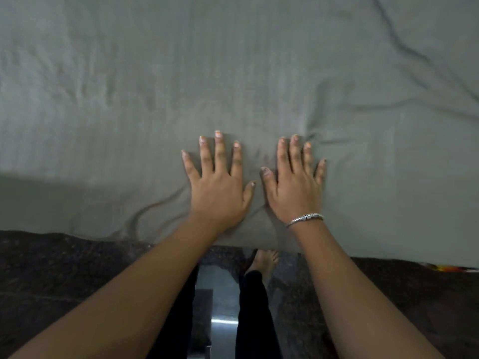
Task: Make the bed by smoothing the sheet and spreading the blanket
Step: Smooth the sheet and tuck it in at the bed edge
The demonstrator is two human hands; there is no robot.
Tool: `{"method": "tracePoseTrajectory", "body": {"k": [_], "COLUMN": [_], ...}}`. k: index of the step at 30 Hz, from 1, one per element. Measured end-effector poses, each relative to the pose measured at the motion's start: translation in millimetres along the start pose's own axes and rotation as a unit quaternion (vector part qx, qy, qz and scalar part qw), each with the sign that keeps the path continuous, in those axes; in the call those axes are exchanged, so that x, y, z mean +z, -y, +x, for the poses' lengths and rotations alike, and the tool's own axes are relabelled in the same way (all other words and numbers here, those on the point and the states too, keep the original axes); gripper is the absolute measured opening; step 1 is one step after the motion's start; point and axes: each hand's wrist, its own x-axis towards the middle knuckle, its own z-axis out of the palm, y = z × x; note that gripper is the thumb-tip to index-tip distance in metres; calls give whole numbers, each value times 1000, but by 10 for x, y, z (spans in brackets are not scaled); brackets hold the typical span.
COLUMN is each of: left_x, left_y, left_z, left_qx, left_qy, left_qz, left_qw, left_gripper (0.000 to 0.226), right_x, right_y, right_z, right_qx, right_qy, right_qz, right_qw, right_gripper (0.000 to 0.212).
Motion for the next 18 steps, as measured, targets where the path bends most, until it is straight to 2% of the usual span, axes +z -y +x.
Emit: {"method": "tracePoseTrajectory", "body": {"k": [1, 3, 5, 7, 9, 11, 13, 15, 17, 18], "left_x": [29, 65, 79, 88, 112, 147, 187, 194, 193, 195], "left_y": [-220, -544, -676, -719, -811, -1046, -1392, -1747, -1973, -2027], "left_z": [-13, -5, 11, 3, -25, -21, 16, 59, 101, 125], "left_qx": [36, 91, 79, 25, -7, 0, 49, 140, 199, 183], "left_qy": [5, -5, -20, -12, -7, 0, 9, 9, -12, -22], "left_qz": [2, 8, 9, -7, -7, 6, 14, 16, 13, 6], "left_qw": [999, 996, 997, 1000, 1000, 1000, 999, 990, 980, 983], "left_gripper": [73, 65, 62, 67, 74, 80, 82, 78, 70, 68], "right_x": [-20, -54, -78, -90, -80, -68, -71, -77, -103, -109], "right_y": [-136, -303, -454, -708, -1040, -1387, -1666, -1799, -1796, -1788], "right_z": [-36, -70, -92, -121, -163, -225, -277, -290, -291, -282], "right_qx": [17, -13, -82, -102, -74, -37, 22, 81, 70, 37], "right_qy": [6, 21, 26, 28, 23, 8, 4, -12, -28, -32], "right_qz": [0, 10, 13, 5, 1, -6, 1, 12, 20, 22], "right_qw": [1000, 1000, 996, 994, 997, 999, 1000, 997, 997, 999], "right_gripper": [71, 67, 63, 64, 66, 65, 65, 66, 62, 59]}}
